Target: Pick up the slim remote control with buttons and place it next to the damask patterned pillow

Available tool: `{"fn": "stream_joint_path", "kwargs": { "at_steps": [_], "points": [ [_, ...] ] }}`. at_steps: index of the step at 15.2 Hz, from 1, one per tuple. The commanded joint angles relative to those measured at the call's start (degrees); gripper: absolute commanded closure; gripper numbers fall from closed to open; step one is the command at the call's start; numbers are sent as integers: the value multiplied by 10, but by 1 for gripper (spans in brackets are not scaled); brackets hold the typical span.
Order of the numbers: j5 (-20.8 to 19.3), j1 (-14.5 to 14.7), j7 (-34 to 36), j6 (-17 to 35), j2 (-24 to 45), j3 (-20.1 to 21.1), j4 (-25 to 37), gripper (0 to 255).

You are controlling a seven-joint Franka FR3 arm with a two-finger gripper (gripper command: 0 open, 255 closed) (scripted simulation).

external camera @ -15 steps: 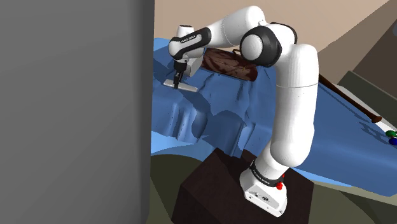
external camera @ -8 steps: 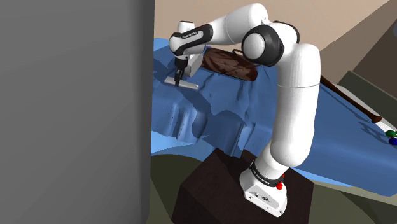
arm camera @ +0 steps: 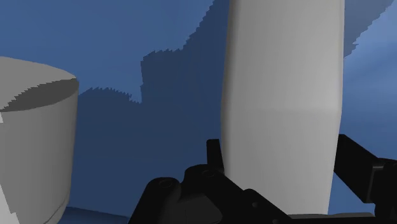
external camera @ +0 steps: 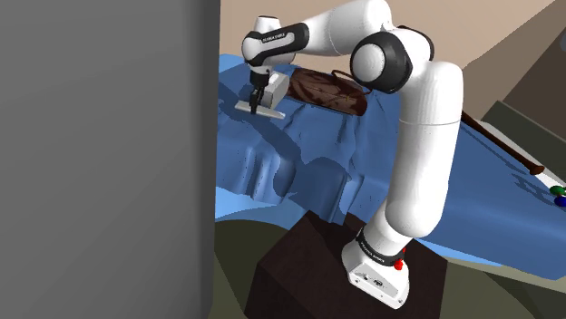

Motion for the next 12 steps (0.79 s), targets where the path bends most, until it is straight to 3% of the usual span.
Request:
{"fn": "stream_joint_path", "kwargs": {
  "at_steps": [1, 12],
  "points": [
    [-2, 0, 1, -14, -6, -1, 8, 255],
    [-6, 0, 4, -91, -24, -3, 67, 255]
  ]
}}
